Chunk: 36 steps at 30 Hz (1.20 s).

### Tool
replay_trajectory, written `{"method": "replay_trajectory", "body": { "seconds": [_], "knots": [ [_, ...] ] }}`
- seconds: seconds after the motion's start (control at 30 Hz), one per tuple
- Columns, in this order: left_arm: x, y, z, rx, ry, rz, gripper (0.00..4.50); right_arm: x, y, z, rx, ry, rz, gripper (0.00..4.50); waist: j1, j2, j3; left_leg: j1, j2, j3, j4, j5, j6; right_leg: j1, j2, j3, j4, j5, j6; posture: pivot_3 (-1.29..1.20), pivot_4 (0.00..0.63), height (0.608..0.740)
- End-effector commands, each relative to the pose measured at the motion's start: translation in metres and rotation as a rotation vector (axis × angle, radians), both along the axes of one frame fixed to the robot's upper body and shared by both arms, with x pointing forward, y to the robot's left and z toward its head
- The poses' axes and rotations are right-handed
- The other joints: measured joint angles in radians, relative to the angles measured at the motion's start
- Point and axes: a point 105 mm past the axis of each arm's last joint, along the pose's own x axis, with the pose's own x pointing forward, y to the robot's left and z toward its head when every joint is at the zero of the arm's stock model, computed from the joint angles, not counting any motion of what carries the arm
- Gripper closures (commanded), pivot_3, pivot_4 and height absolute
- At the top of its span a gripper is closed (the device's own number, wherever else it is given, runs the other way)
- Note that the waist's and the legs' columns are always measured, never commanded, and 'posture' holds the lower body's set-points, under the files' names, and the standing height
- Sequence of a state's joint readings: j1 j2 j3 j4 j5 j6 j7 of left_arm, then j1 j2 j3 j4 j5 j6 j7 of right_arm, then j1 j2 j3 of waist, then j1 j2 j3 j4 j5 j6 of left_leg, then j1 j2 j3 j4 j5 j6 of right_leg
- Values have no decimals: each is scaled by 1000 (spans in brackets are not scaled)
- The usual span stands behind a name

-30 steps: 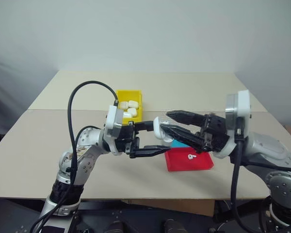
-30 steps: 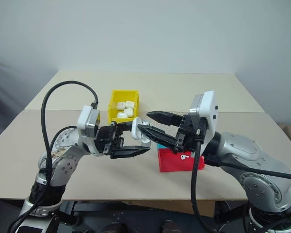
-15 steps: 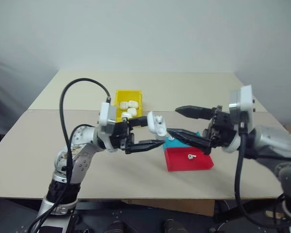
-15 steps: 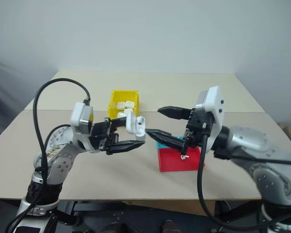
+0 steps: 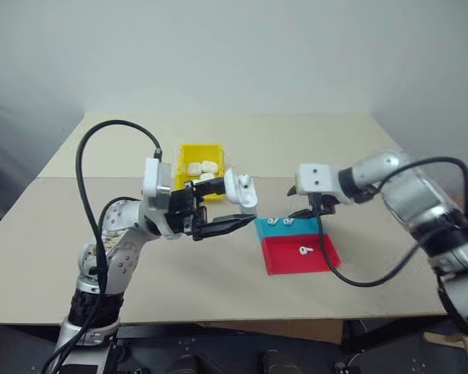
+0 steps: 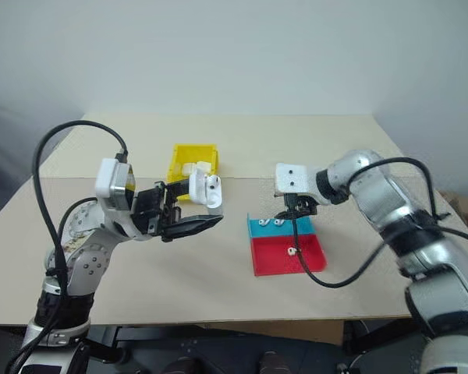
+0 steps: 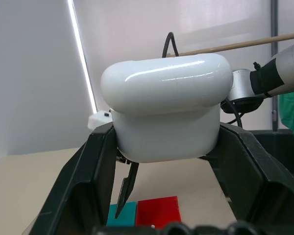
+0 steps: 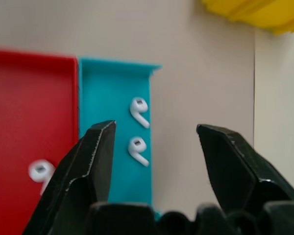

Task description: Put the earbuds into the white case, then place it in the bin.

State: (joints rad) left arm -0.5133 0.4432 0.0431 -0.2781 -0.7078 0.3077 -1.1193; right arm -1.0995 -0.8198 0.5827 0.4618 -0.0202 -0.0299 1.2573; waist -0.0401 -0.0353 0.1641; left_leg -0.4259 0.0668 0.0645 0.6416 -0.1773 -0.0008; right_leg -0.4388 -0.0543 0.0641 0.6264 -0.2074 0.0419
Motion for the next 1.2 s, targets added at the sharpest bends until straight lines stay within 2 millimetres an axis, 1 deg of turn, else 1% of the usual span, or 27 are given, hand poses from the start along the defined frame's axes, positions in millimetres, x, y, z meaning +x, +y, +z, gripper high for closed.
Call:
{"method": "replay_trajectory", "body": {
  "seconds": [0.03,0.1,0.23,0.37,0.47,0.5,0.73,0.93,1.2],
  "knots": [
    [-8,5,9,-17,-59,27,1736,11,-11,-6,-158,-39,89,1292,0,0,0,0,0,0,0,0,0,0,0,0,0,0,0,0,150,740],
    [-9,6,9,-17,-57,43,1736,15,-9,-10,-197,-36,123,1292,-1,0,0,0,0,1,0,0,0,0,-1,0,0,1,-1,0,150,740],
    [-10,9,9,-15,-59,64,1736,27,12,-12,-150,-34,125,1292,-9,0,0,1,0,1,0,0,0,0,0,0,1,4,-5,0,150,740],
    [-11,11,10,-9,-66,74,1736,29,25,-21,-163,-31,156,1292,-8,1,1,2,0,0,0,0,0,0,0,0,4,4,-6,0,150,740],
    [-12,11,11,-7,-69,78,1736,30,27,-26,-193,-36,170,1887,-5,1,1,2,0,0,0,0,0,0,0,0,4,4,-6,0,150,740],
    [-13,11,11,-6,-70,79,1736,30,29,-28,-196,-40,178,2203,-4,1,1,2,0,0,0,0,0,0,0,0,4,4,-6,0,150,740],
    [-14,13,12,3,-77,92,1736,35,41,-34,-195,-80,187,2203,-8,1,1,2,0,1,0,0,0,0,0,0,4,4,-7,0,150,740],
    [-13,16,13,11,-88,107,1736,37,49,-43,-205,-102,190,2203,-7,1,1,2,0,0,0,0,0,0,0,0,4,4,-7,0,150,740],
    [-16,18,13,15,-88,126,1736,36,46,-51,-245,-90,190,2203,-6,1,1,2,0,0,0,0,0,0,0,0,4,4,-7,0,150,740]
  ]
}}
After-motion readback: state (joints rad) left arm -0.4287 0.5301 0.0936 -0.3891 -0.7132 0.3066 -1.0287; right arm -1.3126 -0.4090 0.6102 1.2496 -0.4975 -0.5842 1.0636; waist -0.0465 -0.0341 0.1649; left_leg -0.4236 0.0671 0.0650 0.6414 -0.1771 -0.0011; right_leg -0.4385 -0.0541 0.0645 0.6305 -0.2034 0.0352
